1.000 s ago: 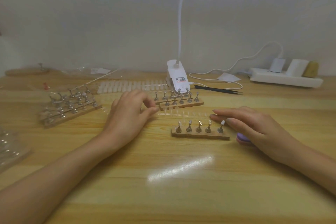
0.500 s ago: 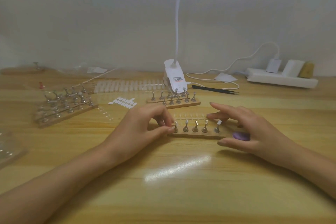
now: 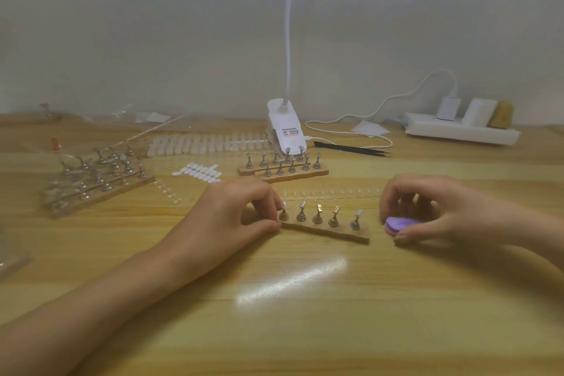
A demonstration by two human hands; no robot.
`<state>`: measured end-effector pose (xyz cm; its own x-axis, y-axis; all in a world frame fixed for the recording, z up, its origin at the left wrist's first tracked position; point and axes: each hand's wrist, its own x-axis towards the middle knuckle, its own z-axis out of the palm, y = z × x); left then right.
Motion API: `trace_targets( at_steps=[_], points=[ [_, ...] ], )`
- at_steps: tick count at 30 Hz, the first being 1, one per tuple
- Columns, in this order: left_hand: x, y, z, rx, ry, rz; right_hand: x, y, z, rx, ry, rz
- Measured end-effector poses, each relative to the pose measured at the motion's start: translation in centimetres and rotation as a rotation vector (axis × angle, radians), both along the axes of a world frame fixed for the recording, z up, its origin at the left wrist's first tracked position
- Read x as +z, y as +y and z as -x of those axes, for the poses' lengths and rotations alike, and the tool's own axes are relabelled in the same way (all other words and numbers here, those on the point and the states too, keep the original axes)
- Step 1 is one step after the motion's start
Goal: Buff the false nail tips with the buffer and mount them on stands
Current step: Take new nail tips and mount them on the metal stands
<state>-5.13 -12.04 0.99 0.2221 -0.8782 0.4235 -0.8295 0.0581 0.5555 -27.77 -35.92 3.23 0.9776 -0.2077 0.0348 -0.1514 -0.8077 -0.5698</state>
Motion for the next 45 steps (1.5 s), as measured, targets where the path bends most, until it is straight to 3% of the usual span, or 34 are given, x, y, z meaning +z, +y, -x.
trace_targets(
  at_steps=[9, 14, 19, 26, 30, 38, 41, 45],
  points=[
    [-0.4, -0.1, 0.8, 0.11, 0.041, 0.012, 0.9, 1.2, -0.3, -0.027, -0.065, 0.002],
    [-0.7, -0.4, 0.7, 0.141, 0.078, 0.024, 1.7, 2.2, -0.7, -0.087, -0.016, 0.153],
    [-0.3, -0.1, 0.8, 0.127, 0.082, 0.03, 2.5, 3.3, -0.7, -0.034, 0.004, 0.132],
    [0.6, 0.0, 2.0, -0.055, 0.388, 0.156, 0.4, 7.7, -1.8, 0.057, -0.11, -0.37],
    [0.5, -0.3, 3.1, -0.138, 0.374, 0.156, -1.5, 9.9, -2.8, 0.04, -0.1, -0.726],
    [0.9, -0.2, 4.0, -0.154, 0.215, 0.213, -1.6, 9.9, -3.0, -0.098, -0.23, -0.948],
    [0.8, -0.3, 3.6, -0.113, 0.3, 0.227, -1.6, 9.6, -3.0, -0.172, -0.307, -1.076],
    [0.6, -0.4, 3.5, -0.107, 0.378, 0.216, -1.8, 9.9, -3.0, -0.094, -0.235, -0.974]
  ],
)
